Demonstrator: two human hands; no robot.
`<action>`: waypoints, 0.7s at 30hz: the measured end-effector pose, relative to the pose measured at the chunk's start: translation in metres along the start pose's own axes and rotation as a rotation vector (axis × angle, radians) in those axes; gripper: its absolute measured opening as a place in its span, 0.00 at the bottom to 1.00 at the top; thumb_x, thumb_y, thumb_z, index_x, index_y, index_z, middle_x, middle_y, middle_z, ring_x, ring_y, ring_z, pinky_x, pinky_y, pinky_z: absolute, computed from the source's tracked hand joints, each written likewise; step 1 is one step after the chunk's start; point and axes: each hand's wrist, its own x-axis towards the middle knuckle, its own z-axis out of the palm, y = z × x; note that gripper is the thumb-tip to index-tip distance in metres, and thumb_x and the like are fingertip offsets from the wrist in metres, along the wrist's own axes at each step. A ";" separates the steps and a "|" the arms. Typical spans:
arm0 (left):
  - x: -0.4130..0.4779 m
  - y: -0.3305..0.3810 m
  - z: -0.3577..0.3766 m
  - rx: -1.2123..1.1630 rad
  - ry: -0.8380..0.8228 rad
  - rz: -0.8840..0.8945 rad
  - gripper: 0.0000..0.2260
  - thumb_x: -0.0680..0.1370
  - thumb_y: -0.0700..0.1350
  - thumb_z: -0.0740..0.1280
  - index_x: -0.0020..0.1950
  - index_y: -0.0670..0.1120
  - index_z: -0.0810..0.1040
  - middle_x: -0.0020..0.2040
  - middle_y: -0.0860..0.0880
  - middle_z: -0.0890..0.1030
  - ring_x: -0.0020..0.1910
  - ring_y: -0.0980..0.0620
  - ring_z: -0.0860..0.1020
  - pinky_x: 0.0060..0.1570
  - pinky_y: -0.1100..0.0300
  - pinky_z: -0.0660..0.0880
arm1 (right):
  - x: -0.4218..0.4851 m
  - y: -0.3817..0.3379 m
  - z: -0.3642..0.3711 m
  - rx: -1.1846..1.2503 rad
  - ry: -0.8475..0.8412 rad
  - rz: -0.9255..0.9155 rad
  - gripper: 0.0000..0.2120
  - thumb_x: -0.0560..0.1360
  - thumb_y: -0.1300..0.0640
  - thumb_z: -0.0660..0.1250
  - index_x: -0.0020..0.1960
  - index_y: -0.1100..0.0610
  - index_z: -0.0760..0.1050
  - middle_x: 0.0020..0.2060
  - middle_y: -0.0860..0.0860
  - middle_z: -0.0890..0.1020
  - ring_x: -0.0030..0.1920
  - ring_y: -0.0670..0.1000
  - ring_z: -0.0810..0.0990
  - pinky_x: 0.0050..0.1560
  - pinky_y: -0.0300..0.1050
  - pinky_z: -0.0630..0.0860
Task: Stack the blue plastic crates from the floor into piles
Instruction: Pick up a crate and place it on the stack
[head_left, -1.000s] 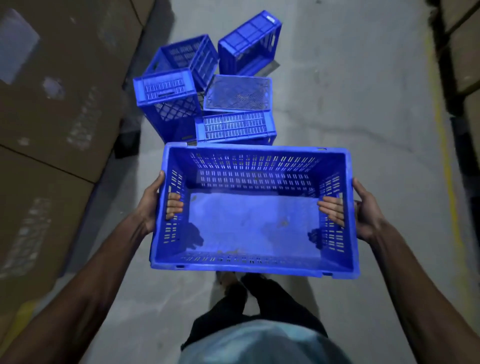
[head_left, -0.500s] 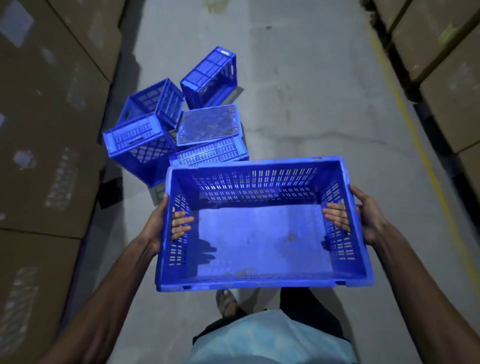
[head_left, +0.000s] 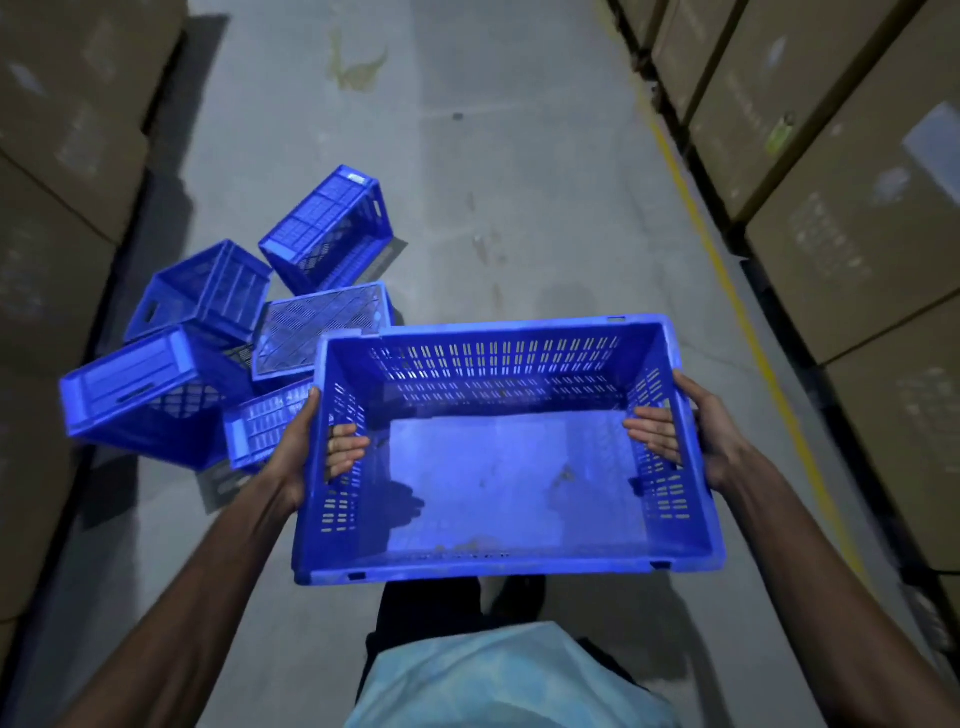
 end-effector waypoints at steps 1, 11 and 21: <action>0.010 0.015 0.019 -0.001 -0.013 0.006 0.32 0.78 0.71 0.55 0.48 0.41 0.77 0.36 0.43 0.86 0.29 0.51 0.84 0.26 0.64 0.79 | 0.007 -0.019 -0.009 0.004 0.009 -0.011 0.40 0.70 0.30 0.66 0.62 0.65 0.78 0.53 0.61 0.86 0.46 0.55 0.88 0.37 0.41 0.82; 0.159 0.180 0.166 0.047 -0.052 0.012 0.34 0.78 0.73 0.53 0.51 0.42 0.77 0.40 0.44 0.87 0.30 0.51 0.84 0.27 0.63 0.79 | 0.129 -0.221 -0.046 0.065 0.019 -0.026 0.38 0.70 0.31 0.67 0.59 0.65 0.78 0.51 0.62 0.86 0.45 0.56 0.88 0.34 0.41 0.83; 0.301 0.426 0.283 0.062 -0.042 0.049 0.34 0.77 0.73 0.53 0.47 0.43 0.77 0.39 0.44 0.87 0.29 0.51 0.83 0.27 0.63 0.78 | 0.263 -0.497 -0.016 0.058 0.071 -0.042 0.34 0.73 0.33 0.65 0.58 0.64 0.78 0.49 0.61 0.87 0.43 0.55 0.88 0.32 0.42 0.83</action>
